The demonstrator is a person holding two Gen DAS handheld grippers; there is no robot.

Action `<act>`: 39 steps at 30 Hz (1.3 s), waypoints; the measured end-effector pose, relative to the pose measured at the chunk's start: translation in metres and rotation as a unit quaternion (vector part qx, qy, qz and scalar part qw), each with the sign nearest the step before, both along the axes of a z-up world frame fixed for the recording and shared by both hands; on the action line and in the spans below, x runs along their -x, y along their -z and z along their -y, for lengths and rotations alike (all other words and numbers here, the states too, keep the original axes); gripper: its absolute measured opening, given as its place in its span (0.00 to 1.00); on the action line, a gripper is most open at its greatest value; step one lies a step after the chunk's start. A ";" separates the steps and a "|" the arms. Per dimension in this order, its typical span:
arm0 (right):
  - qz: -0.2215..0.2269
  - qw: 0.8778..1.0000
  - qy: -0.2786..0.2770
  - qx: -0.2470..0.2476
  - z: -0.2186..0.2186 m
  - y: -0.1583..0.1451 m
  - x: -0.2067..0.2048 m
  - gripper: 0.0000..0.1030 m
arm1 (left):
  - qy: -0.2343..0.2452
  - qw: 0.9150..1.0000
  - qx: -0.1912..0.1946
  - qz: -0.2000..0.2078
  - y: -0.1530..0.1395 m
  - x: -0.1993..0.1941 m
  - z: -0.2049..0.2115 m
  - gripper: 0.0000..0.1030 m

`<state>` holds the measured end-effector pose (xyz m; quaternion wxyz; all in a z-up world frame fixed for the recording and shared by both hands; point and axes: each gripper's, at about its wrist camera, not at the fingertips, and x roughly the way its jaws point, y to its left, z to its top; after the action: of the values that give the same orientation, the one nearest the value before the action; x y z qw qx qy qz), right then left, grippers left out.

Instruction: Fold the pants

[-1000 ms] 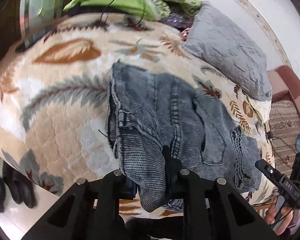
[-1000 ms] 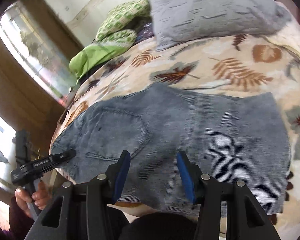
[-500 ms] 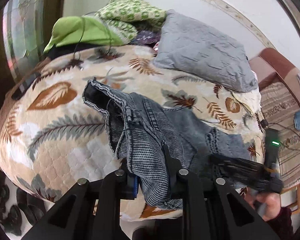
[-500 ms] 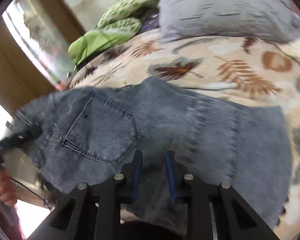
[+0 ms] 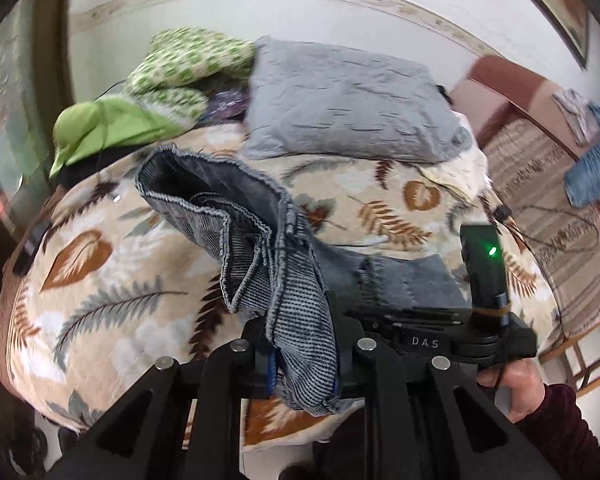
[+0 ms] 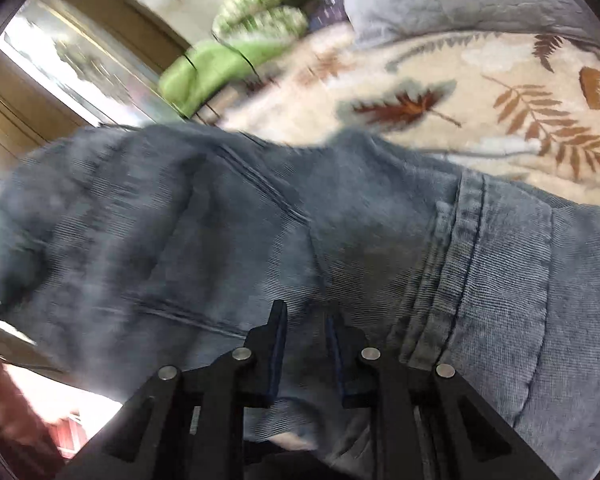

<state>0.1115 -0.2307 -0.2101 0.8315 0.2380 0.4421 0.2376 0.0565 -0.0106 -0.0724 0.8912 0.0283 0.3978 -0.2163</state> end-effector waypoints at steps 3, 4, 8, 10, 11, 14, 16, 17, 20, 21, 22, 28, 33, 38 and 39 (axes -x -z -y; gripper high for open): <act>0.043 0.997 -0.011 -0.070 0.010 -0.019 0.014 0.20 | 0.028 1.000 -0.006 0.006 -0.004 0.006 0.026 0.19; 0.053 0.994 -0.017 -0.096 0.012 -0.023 0.017 0.20 | 0.040 0.999 -0.007 0.008 -0.005 0.009 0.036 0.19; 0.082 0.988 -0.015 -0.128 0.026 -0.028 0.033 0.19 | 0.073 0.997 -0.014 0.009 -0.004 0.013 0.069 0.19; 0.086 0.986 0.000 -0.142 0.041 -0.022 0.041 0.19 | 0.091 0.996 -0.011 0.002 0.000 0.012 0.087 0.19; 0.087 0.985 0.009 -0.150 0.048 -0.019 0.045 0.19 | 0.101 0.995 -0.009 -0.003 0.003 0.010 0.095 0.19; 0.089 0.982 0.036 -0.160 0.075 -0.013 0.058 0.19 | 0.128 0.992 -0.010 -0.021 0.016 0.008 0.125 0.19; 0.088 0.982 0.061 -0.158 0.095 -0.006 0.067 0.19 | 0.141 0.989 -0.012 -0.038 0.026 0.005 0.145 0.20; 0.084 0.981 0.074 -0.157 0.104 -0.002 0.069 0.19 | 0.149 0.988 -0.010 -0.046 0.033 0.002 0.157 0.20; 0.058 0.980 0.110 -0.156 0.134 0.018 0.069 0.20 | 0.171 0.983 -0.013 -0.066 0.055 -0.005 0.189 0.20; 0.048 0.978 0.122 -0.161 0.143 0.026 0.072 0.21 | 0.173 0.982 -0.017 -0.075 0.063 -0.006 0.198 0.21; 0.038 0.975 0.138 -0.167 0.152 0.036 0.075 0.21 | 0.177 0.981 -0.022 -0.081 0.072 -0.006 0.206 0.21; 0.012 0.971 0.172 -0.168 0.177 0.064 0.099 0.21 | 0.209 0.971 -0.018 -0.116 0.104 0.000 0.229 0.31; 0.013 0.970 0.182 -0.164 0.183 0.067 0.114 0.22 | 0.228 0.963 -0.003 -0.145 0.092 0.000 0.214 0.39; 0.023 0.974 0.214 -0.072 0.195 0.034 0.129 0.21 | 0.225 0.973 -0.005 -0.051 0.043 0.010 0.173 0.64; 0.029 0.973 0.222 -0.056 0.199 0.025 0.132 0.21 | 0.215 0.976 -0.011 -0.028 0.035 0.009 0.164 0.66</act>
<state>-0.0204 -0.4294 -0.2347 0.8615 0.3691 0.3397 0.0786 0.0476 -0.1742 -0.1072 0.8119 0.1168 0.4100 -0.3989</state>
